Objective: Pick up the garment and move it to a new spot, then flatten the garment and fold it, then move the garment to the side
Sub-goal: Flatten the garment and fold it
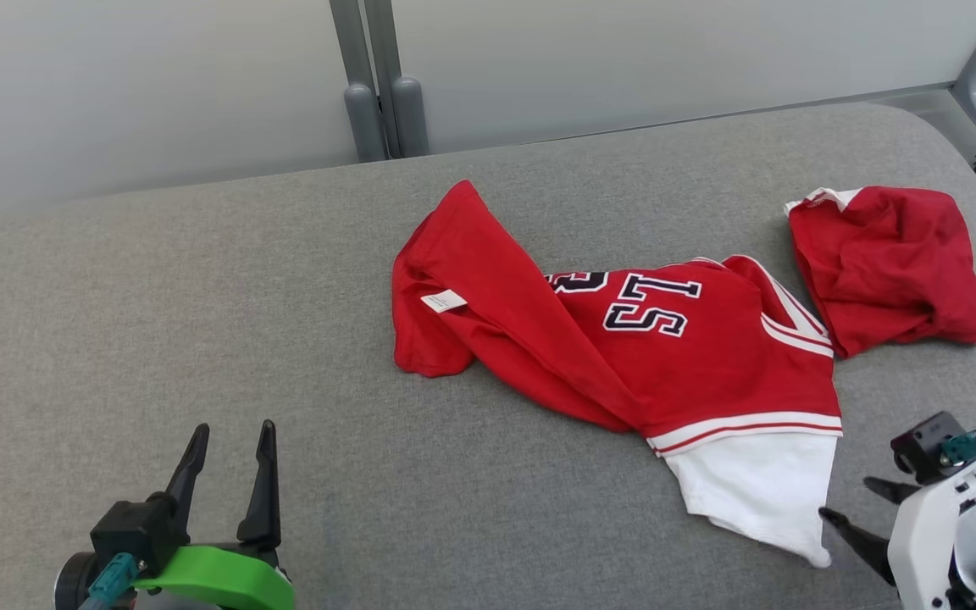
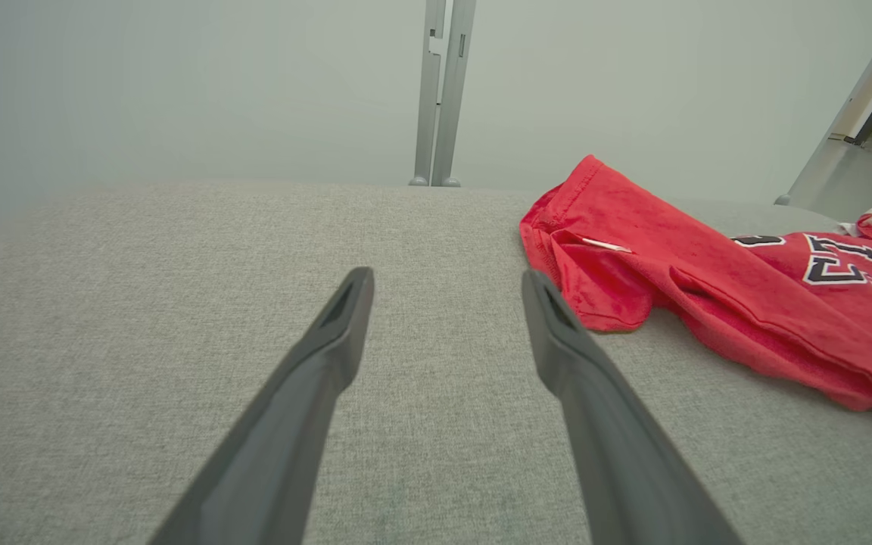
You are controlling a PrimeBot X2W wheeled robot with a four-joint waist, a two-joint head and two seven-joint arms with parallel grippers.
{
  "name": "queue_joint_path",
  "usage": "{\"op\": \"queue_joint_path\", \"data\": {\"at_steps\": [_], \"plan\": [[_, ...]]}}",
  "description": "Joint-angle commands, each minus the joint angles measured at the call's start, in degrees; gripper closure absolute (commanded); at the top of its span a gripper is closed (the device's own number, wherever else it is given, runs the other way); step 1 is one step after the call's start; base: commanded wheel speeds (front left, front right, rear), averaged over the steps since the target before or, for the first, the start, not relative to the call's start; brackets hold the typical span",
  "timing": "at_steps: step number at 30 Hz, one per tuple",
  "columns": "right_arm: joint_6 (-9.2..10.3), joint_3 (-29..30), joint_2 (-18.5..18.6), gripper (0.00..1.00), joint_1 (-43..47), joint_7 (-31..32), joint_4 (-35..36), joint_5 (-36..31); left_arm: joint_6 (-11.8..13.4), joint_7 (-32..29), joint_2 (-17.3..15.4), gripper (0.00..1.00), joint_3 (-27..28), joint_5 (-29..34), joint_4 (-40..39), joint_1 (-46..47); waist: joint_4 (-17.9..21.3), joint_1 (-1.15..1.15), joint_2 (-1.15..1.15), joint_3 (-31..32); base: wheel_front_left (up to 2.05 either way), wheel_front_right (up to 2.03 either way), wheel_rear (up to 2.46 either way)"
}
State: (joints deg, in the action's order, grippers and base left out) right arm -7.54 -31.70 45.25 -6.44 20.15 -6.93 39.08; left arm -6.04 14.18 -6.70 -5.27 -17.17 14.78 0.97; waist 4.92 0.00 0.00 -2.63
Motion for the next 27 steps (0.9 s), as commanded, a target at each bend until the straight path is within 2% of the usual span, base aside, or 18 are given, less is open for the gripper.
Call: {"op": "queue_joint_path", "data": {"at_steps": [1,9,12,15,20,23,27], "plan": [[0.1,1.96,-0.39,0.0,0.04,-0.82,0.07,-0.53,0.34,-0.17,-0.62,0.0,0.16,-0.29,-0.43,0.2,-0.12,0.0,0.0,0.18,0.0,0.0,0.0],[0.1,16.82,-5.42,0.0,3.05,-7.11,7.03,3.68,-0.08,-3.55,-1.92,0.0,-1.32,-0.51,-2.44,2.85,0.04,0.0,0.0,-0.35,0.0,0.0,0.0],[0.09,21.69,-8.06,0.0,3.61,-10.94,9.21,1.77,-0.5,-6.72,-2.34,0.0,-2.6,-1.48,-3.36,5.03,0.82,0.0,0.0,-1.68,0.0,0.0,0.0],[0.09,25.09,-12.54,0.0,3.41,-15.49,10.32,-1.14,-0.88,-12.04,-4.11,0.0,-4.23,-2.4,-3.54,9.31,1.98,0.0,0.0,-3.7,0.0,0.0,0.0],[0.08,27.47,-19.9,0.0,1.62,-21.8,9.48,-3.99,-1.35,-22.41,-8.9,0.0,-8.74,-2.84,-3.27,18.31,4.6,0.0,0.0,-7.36,0.0,0.0,0.0],[0.08,27.36,-23.85,0.0,0.15,-25.62,7.91,-4.91,-1.45,-29.63,-11.12,0.0,-11.18,-8.76,-2.96,24.51,6.58,0.0,0.0,-10.09,0.0,0.0,0.0],[0.08,24.8,-26.76,0.0,-2.47,-29.18,4.96,-5.52,-1.4,-37.41,-15.27,0.0,-14.12,-17.27,-0.66,31.63,9.18,0.0,0.0,-13.25,0.0,0.0,0.0]]}}
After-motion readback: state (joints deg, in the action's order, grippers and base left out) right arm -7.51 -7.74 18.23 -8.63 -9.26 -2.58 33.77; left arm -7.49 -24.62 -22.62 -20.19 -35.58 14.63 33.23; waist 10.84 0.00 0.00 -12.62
